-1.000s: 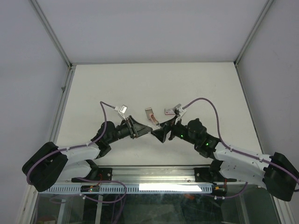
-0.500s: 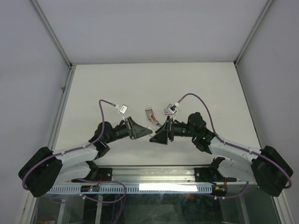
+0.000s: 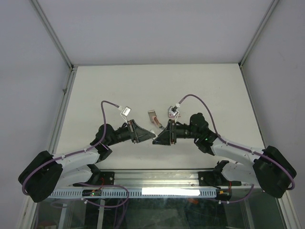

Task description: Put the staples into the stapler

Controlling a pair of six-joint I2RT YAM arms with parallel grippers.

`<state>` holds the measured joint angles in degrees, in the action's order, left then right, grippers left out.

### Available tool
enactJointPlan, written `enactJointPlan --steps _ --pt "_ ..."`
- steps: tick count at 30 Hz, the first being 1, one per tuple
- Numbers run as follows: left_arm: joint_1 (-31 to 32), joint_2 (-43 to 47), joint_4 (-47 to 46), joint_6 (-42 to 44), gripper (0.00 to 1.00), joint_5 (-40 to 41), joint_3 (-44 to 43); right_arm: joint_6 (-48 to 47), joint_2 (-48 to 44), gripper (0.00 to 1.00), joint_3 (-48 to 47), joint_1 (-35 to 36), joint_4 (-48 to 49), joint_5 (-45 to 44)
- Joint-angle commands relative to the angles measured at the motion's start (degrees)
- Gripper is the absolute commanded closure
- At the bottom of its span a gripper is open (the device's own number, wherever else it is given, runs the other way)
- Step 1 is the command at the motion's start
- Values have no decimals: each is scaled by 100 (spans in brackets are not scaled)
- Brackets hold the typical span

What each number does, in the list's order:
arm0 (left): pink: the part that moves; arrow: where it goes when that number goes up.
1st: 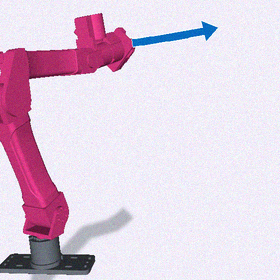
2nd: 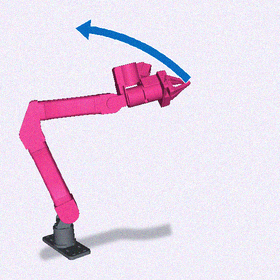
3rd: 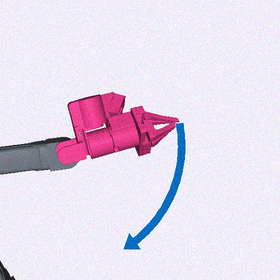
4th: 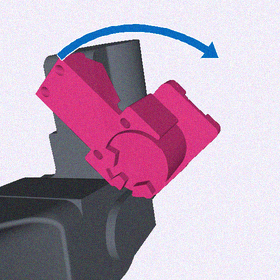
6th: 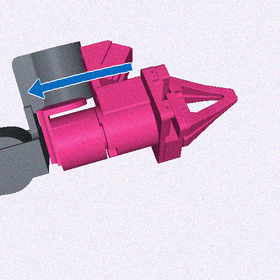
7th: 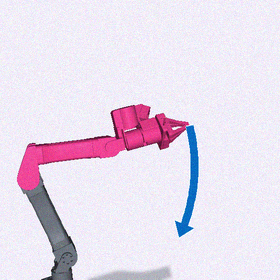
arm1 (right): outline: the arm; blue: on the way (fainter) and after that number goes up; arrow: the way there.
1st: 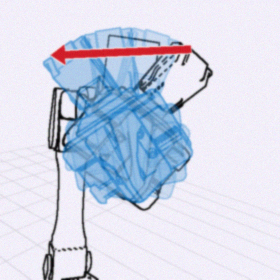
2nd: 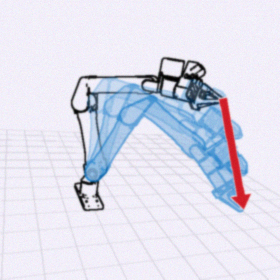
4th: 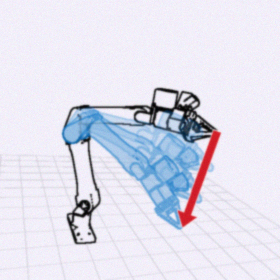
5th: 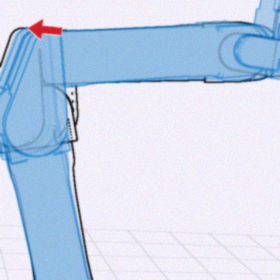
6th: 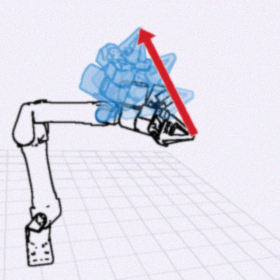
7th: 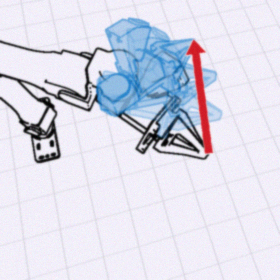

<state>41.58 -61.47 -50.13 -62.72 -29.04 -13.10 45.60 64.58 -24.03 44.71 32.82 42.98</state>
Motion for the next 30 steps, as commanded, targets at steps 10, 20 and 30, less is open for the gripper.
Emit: enactJointPlan --steps 10,20,30 --pt "37 209 -16 255 64 103 -225 -371 -582 100 -219 -19 -544 -643" --pt "-813 1107 2966 1452 1 1260 -896 -1554 -1190 100 -696 -430 -3859 -3346" --pt "-1965 707 4051 2682 1 1553 -1567 -2506 446 100 -1371 -1829 -4499 -5507"
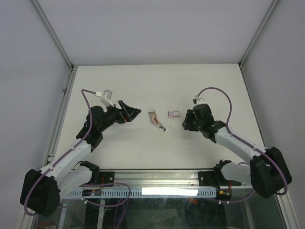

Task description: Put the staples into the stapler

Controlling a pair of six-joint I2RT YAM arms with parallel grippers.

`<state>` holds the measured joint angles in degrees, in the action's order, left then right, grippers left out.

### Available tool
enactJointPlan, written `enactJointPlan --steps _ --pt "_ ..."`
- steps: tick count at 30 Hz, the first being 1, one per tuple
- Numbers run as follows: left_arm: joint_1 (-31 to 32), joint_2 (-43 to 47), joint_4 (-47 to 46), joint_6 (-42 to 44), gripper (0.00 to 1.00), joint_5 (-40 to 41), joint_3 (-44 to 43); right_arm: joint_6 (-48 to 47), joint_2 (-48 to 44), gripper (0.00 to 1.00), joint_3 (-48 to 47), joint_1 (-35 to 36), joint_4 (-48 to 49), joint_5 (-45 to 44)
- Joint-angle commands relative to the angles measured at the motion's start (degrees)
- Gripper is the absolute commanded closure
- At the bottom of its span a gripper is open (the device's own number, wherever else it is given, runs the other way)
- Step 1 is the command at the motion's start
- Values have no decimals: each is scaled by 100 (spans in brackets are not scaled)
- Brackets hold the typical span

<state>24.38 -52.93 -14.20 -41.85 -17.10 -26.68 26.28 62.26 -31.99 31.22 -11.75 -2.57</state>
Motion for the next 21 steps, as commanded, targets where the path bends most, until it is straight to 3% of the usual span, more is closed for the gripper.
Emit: enactJointPlan --steps 1,8,15,18,21 --pt "-283 -162 363 575 1 349 -169 -659 907 100 -724 -594 -26 -1050" --pt "-307 24 248 752 1 821 75 -999 2333 100 -1802 -1465 -173 -1346" --pt "-311 -55 233 819 1 868 146 -1122 3439 100 -2517 -1888 -426 -1366" --pt "-311 -5 245 844 1 877 154 -1154 3614 85 -2645 -1933 -483 -1385" --pt "-311 43 261 855 1 909 154 -1169 3638 58 -2677 -1963 -453 -1325"
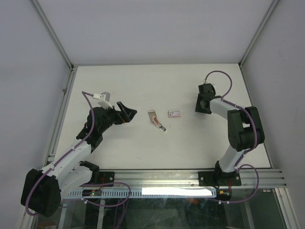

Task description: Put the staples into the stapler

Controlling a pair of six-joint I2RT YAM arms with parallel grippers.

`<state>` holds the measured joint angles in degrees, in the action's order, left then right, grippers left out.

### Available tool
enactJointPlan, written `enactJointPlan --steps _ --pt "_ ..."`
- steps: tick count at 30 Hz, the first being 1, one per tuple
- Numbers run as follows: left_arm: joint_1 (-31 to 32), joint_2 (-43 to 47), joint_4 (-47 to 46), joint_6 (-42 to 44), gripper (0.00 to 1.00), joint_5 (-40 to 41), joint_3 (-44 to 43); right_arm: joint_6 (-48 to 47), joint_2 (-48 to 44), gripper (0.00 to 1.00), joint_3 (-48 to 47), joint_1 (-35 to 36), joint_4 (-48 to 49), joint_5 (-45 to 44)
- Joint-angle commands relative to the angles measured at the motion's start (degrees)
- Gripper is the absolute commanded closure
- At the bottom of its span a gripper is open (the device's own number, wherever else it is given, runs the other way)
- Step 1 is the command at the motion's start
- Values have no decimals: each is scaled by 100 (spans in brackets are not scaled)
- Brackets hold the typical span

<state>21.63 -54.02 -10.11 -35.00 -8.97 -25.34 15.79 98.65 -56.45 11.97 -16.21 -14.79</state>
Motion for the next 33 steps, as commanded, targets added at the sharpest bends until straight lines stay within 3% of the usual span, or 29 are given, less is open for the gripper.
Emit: enactJointPlan --steps 1,5,10,20,23,33 --pt "-32 159 -145 169 1 105 16 -127 4 52 -227 -44 -1 -68" --pt "-36 168 -140 161 1 97 12 -162 -16 32 -256 -67 -6 -18" --pt "-35 218 -121 161 1 121 12 -175 -252 17 -295 -124 -46 77" --pt "-27 141 -421 416 4 -300 73 -3 -1524 16 175 -47 6 931" --pt "-27 -8 -485 442 4 -383 47 -19 -1799 16 380 133 -5 704" --pt "-25 1 -519 424 3 -331 140 211 -482 14 -54 -17 -154 80"
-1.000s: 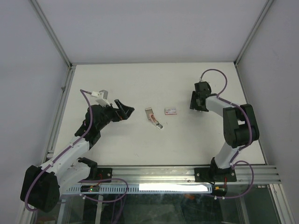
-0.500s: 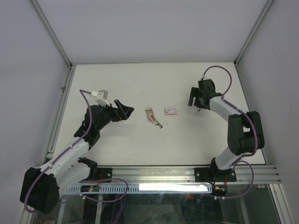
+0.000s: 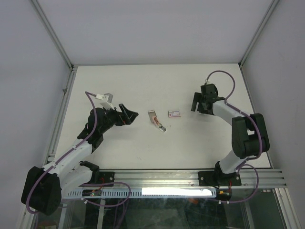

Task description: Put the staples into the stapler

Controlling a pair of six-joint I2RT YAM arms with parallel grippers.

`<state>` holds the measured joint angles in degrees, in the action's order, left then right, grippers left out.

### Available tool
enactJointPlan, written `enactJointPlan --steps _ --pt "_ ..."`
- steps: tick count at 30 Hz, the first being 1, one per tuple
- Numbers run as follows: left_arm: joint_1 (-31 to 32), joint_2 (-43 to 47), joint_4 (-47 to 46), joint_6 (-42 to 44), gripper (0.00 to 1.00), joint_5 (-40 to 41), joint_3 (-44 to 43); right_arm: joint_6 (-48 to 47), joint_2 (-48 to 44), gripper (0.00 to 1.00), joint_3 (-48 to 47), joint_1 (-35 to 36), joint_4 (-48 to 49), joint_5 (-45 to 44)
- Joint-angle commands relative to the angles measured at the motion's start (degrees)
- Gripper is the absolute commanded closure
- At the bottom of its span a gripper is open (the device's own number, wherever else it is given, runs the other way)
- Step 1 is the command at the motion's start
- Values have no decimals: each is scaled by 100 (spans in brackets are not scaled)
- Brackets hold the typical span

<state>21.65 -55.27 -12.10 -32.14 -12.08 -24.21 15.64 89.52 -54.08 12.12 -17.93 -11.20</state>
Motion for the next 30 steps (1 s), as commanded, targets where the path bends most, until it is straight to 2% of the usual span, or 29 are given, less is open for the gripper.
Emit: enactJointPlan --steps 1,7,10,13,15,16,17,27,28,30 --pt "-24 146 -302 140 2 -12 28 267 530 14 -324 -34 26 -296" --pt "-29 107 -267 138 2 50 13 473 751 21 -326 -21 33 -346" --pt "-29 57 -286 131 2 65 8 525 743 31 -236 -23 37 -468" --pt "-29 47 -293 129 2 73 12 505 760 54 -160 -34 97 -551" --pt "-29 64 -296 127 2 87 12 470 761 74 -132 -34 122 -572" --pt "-29 80 -296 128 2 98 20 456 749 90 -130 -34 141 -554" --pt "-23 97 -293 129 2 119 21 439 733 100 -124 -34 155 -545" --pt "-27 139 -294 120 1 162 36 242 502 100 -12 -34 346 -334" --pt "-29 139 -293 120 1 153 34 226 491 89 -46 -34 311 -274" --pt "-31 143 -296 114 1 149 29 196 435 48 -96 -34 260 -207"
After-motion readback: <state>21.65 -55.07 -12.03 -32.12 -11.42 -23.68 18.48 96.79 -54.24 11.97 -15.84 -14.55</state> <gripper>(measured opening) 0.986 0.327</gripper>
